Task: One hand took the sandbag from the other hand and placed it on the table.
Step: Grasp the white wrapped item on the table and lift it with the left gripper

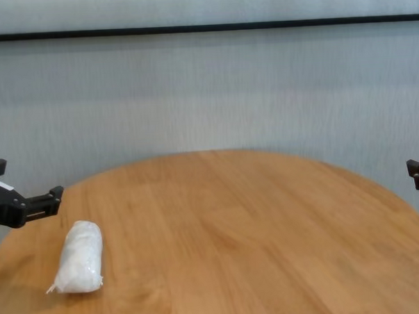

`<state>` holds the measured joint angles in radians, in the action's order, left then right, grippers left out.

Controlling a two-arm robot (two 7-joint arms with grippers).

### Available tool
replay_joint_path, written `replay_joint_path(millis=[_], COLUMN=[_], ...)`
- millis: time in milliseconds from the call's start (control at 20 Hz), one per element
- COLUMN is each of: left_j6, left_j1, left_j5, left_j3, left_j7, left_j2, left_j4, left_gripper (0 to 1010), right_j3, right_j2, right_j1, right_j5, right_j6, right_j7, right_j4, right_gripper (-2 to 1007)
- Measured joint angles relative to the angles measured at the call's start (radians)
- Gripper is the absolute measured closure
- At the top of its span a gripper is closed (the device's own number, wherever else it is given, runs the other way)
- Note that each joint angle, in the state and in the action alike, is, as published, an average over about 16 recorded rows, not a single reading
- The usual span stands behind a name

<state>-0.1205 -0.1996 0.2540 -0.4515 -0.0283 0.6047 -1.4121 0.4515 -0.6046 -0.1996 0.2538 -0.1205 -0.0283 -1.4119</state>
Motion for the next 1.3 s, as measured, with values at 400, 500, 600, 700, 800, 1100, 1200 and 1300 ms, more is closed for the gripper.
replay_joint_path(millis=[400, 500, 600, 700, 800, 1100, 1200, 1300], left_j6=[0.036, 0.062, 0.097, 0.14, 0.187, 0.314, 0.34, 0.36], left_j1=[-0.016, -0.02, -0.022, -0.02, -0.014, 0.041, 0.067, 0.094], left_j5=[0.001, 0.005, 0.008, 0.013, 0.021, 0.055, 0.066, 0.075], left_j3=[-0.004, -0.005, -0.005, -0.002, 0.004, 0.042, 0.057, 0.07], left_j7=[0.03, 0.043, 0.053, 0.061, 0.064, 0.047, 0.033, 0.018], left_j2=[0.002, 0.005, 0.01, 0.015, 0.02, 0.024, 0.019, 0.012], left_j4=[-0.006, -0.017, -0.035, -0.06, -0.09, -0.2, -0.235, -0.264], left_gripper=[10, 10, 10, 10, 10, 10, 10, 10], right_j3=[0.0, 0.0, 0.0, 0.0, 0.0, 0.0, 0.0, 0.0], right_j2=[0.0, 0.0, 0.0, 0.0, 0.0, 0.0, 0.0, 0.0], right_j1=[0.0, 0.0, 0.0, 0.0, 0.0, 0.0, 0.0, 0.0], right_j5=[0.0, 0.0, 0.0, 0.0, 0.0, 0.0, 0.0, 0.0], right_j6=[0.0, 0.0, 0.0, 0.0, 0.0, 0.0, 0.0, 0.0], right_j7=[0.0, 0.0, 0.0, 0.0, 0.0, 0.0, 0.0, 0.0], right_j4=[0.0, 0.0, 0.0, 0.0, 0.0, 0.0, 0.0, 0.0], right_gripper=[0, 0, 0, 0, 0, 0, 0, 0])
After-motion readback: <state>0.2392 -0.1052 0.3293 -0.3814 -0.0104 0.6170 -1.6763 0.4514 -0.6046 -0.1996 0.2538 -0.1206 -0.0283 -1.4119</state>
